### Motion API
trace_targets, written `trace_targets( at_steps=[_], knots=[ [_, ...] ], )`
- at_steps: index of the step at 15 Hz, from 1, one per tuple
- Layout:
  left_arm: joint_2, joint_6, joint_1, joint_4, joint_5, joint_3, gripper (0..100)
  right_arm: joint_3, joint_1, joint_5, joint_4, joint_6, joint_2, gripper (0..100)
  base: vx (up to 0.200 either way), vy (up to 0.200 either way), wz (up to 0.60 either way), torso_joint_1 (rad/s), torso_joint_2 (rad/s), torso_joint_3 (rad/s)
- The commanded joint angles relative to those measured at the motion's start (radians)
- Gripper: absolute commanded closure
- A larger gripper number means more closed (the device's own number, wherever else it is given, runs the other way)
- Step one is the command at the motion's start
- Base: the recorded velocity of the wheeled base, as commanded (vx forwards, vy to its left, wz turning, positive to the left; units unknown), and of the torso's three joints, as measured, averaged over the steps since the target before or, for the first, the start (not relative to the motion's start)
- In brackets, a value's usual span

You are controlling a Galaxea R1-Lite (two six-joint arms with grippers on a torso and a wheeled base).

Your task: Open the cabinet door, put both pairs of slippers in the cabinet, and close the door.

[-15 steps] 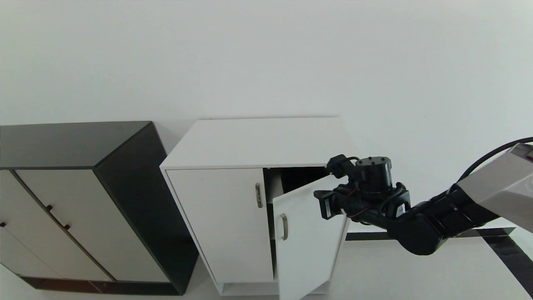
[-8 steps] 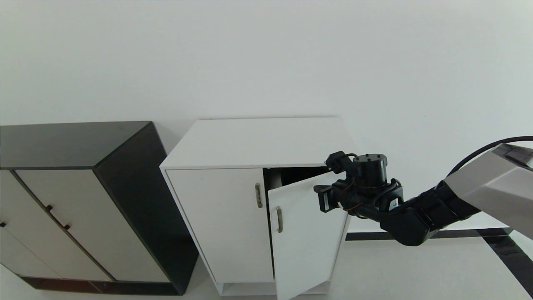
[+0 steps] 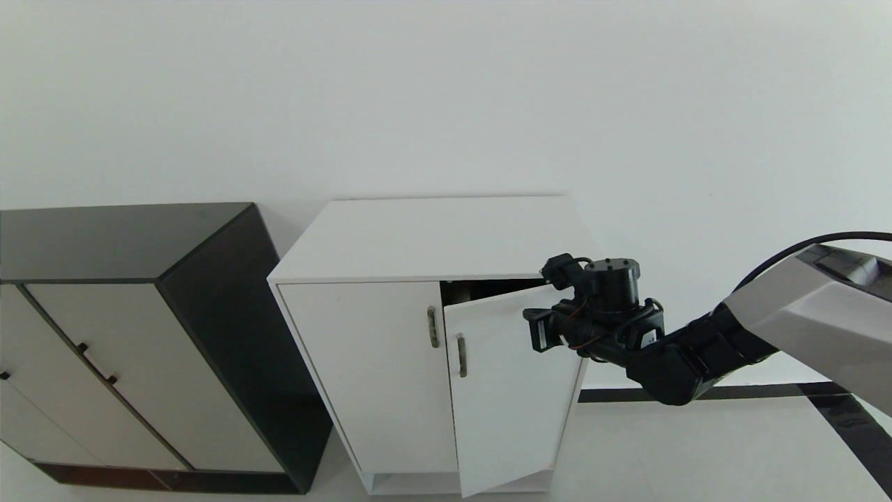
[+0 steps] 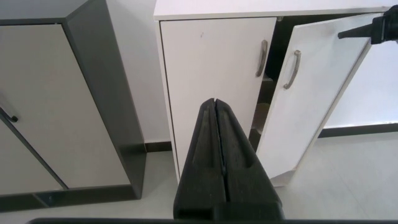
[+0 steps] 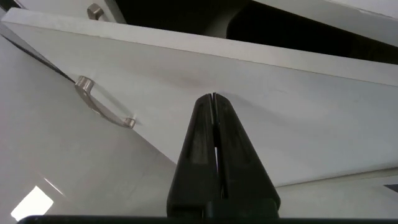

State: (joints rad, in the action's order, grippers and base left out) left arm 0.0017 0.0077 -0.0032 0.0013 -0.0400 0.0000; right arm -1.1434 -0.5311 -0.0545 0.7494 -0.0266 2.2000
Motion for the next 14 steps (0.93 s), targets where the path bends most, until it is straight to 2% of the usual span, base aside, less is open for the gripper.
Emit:
trace_targets(
  at_steps=[1,14],
  knots=[
    [0.0,0.0,0.0,-0.001,0.0,0.0,100,-0.019,0.003,-0.001,-0.001,-0.001,0.027,100,0.0,0.0,0.0,0.0,0.0,0.0],
    [0.0,0.0,0.0,0.0,0.0,0.0,100,-0.078,0.037,-0.001,0.001,-0.007,0.084,100,0.0,0.0,0.0,0.0,0.0,0.0]
  ],
)
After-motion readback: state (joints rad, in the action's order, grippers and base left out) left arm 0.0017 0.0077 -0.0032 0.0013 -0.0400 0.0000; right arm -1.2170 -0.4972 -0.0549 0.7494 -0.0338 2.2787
